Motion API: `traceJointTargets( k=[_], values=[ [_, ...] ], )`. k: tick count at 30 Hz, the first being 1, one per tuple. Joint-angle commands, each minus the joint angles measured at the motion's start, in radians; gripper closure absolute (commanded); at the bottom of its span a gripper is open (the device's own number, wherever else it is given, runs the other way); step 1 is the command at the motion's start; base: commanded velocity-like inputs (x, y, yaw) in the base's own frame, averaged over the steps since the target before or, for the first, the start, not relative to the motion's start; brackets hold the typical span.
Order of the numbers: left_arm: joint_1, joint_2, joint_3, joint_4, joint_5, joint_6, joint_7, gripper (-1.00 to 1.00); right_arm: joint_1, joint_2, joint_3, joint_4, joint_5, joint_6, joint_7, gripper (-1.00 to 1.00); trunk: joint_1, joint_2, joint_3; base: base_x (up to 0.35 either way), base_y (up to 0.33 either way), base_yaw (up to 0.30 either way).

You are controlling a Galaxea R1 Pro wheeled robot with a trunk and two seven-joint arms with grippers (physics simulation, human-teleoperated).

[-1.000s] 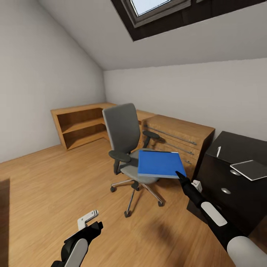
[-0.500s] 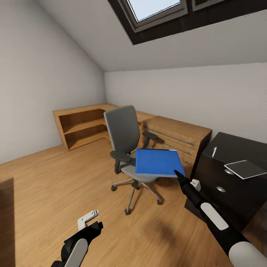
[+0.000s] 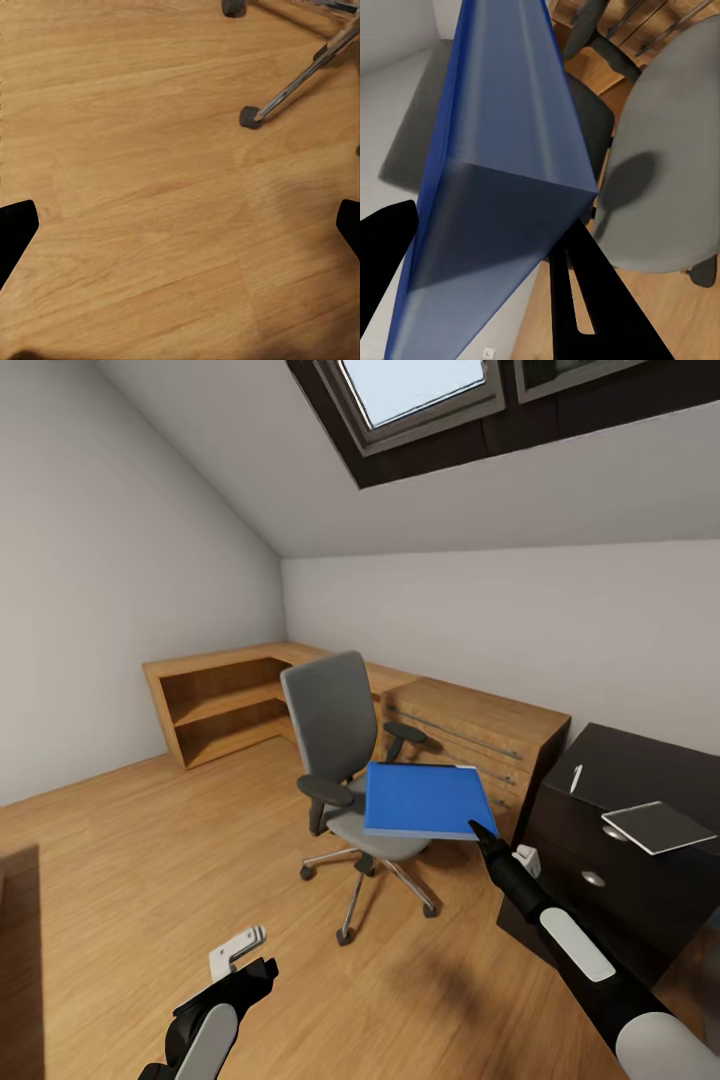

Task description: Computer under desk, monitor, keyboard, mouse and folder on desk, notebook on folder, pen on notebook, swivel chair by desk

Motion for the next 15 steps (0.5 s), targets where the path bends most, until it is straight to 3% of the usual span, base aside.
traceJointTargets(
  k=[1, 15],
  values=[
    [-0.001, 0.000, -0.001, -0.001, 0.007, 0.001, 0.008, -1.00, -0.001, -0.001, 0.003, 0.001, -0.010, 0.003, 0.002, 1.00, -0.004, 0.007, 0.002, 0.000, 0.000, 0.000],
    [0.000, 0.000, -0.001, 0.062, 0.007, -0.022, 0.006, -1.00, 0.024, 0.001, 0.004, 0.010, -0.011, 0.002, 0.004, 1.00, -0.058, 0.105, 0.046, 0.000, 0.000, 0.000]
  ],
)
